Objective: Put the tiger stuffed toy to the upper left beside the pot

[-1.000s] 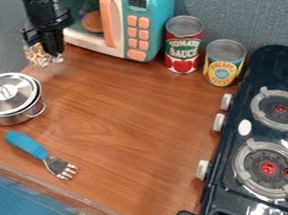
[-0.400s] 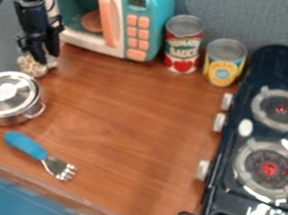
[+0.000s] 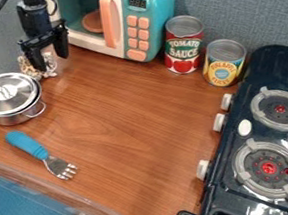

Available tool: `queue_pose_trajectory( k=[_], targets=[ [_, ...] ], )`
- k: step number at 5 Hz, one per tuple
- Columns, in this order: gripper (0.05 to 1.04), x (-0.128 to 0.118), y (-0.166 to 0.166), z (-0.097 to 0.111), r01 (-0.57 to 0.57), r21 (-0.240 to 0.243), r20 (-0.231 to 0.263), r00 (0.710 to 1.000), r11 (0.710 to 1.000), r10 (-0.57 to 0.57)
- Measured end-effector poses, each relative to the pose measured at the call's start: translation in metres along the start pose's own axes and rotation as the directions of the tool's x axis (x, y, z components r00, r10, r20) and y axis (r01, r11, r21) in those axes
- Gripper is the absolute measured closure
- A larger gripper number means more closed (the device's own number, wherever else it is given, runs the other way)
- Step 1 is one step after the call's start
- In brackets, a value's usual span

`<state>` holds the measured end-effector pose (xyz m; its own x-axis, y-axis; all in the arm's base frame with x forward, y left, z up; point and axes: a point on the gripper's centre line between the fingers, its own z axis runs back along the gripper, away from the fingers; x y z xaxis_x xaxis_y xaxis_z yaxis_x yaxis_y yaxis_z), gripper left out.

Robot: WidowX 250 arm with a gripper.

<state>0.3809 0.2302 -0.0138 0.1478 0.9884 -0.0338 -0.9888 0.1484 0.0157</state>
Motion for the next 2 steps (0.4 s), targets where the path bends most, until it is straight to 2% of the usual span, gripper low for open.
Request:
queue_pose_trajectory(
  k=[1, 2],
  targets=[
    [0.079, -0.002, -0.005, 0.035, 0.018, -0.071, 0.024, 1.0, 0.997, -0.016],
    [0.083, -0.008, 0.0, 0.068, 0.045, -0.115, 0.067, 0.997, 0.992, -0.037]
  ],
)
